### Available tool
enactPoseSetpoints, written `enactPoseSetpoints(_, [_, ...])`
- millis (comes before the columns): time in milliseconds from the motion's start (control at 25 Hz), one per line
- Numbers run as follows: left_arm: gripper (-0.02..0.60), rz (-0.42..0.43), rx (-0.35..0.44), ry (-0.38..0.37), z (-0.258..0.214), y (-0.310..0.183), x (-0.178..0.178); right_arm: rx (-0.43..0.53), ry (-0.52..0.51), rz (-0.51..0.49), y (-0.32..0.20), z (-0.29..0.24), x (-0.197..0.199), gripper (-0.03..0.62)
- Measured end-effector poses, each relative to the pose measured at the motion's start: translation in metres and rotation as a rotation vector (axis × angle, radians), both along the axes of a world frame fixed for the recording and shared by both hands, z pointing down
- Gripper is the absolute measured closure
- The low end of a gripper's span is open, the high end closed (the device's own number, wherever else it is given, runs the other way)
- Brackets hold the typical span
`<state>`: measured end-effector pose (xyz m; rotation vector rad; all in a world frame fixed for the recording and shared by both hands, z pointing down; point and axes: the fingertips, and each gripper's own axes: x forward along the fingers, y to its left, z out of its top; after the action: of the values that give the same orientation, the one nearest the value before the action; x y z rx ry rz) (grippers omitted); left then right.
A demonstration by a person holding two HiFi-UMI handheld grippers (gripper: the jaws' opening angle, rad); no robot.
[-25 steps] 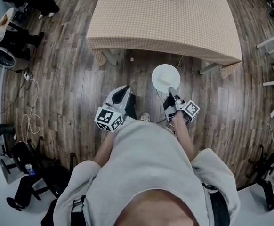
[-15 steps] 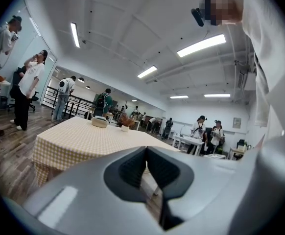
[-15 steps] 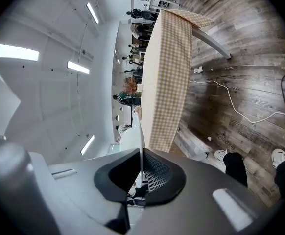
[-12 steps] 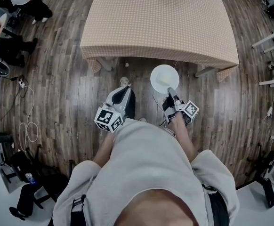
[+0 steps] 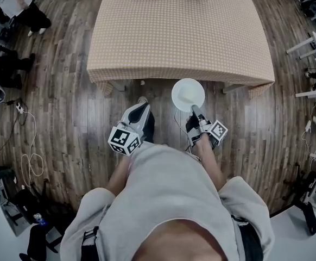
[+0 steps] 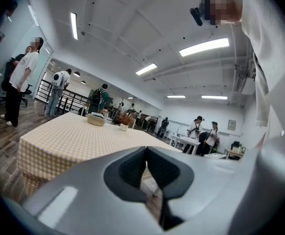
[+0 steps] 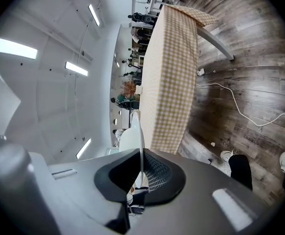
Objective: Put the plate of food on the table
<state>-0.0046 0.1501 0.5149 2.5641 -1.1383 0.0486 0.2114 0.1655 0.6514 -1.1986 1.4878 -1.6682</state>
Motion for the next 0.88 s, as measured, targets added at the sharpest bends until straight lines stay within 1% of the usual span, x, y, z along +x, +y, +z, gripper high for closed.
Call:
enactPoseSetpoints(160, [0.572,0.002,-0.007,-0.003,0.006,-0.031,-0.012,-0.004,0.006,0.003,-0.029,0.004,-0.009,0.583])
enactPoseSetpoints(360, [0.572,0.015,-0.030,0.001,0.016,-0.082,-0.029,-0.017,0.011,0.003,-0.080,0.010,-0.028,0.583])
enactPoseSetpoints(640, [0.572,0.036,-0.049,0.018,0.011,-0.159,-0.052,-0.031,0.021,0.014,-0.156,0.001,-0.054,0.583])
enactPoseSetpoints(880, [0.572,0.052,-0.042,0.025,-0.005,-0.226,-0.071,-0.037,0.039,0.020,-0.221,-0.014,-0.073,0.583])
